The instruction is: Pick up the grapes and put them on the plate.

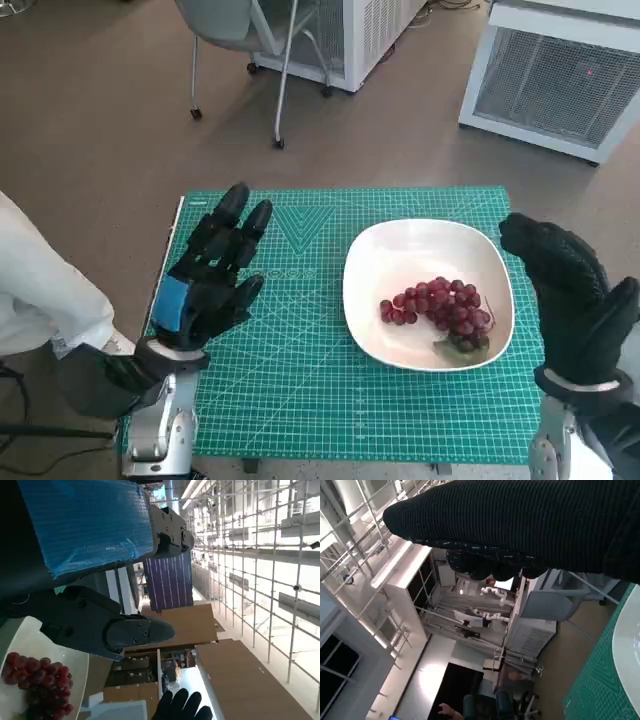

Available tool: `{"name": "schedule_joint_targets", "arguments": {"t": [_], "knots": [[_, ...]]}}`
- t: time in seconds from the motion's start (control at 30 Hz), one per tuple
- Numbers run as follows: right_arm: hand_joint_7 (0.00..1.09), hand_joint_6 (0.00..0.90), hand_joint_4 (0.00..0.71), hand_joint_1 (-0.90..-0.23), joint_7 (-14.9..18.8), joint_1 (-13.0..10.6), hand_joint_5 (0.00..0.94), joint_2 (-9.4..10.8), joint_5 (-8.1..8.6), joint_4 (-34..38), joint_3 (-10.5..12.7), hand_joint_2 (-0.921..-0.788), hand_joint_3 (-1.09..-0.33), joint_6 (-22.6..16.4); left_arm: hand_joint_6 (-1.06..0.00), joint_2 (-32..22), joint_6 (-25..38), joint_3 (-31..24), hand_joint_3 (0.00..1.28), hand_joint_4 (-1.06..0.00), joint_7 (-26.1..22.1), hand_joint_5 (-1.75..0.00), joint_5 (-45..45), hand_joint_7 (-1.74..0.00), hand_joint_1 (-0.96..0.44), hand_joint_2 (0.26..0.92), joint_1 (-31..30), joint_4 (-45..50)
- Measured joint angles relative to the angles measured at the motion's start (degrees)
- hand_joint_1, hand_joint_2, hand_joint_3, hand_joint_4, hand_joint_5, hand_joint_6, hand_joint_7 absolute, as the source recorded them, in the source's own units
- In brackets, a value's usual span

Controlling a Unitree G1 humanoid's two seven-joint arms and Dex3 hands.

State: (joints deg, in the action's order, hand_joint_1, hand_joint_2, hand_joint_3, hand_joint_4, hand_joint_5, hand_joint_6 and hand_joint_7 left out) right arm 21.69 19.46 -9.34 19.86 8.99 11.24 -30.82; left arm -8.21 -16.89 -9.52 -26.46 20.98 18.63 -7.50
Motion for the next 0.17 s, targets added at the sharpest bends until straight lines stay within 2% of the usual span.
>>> {"name": "schedule_joint_targets", "arguments": {"t": [0.17], "knots": [[0.50,0.230,0.541,-0.493,-0.01,0.00,0.002,0.16,-0.08,0.03,-0.11,-0.921,-0.510,-0.26,-0.19,-0.70,-0.22,-0.10,0.28,-0.30,0.11,-0.30,-0.51,-0.48,-0.46,0.921,-0.62,0.32]]}}
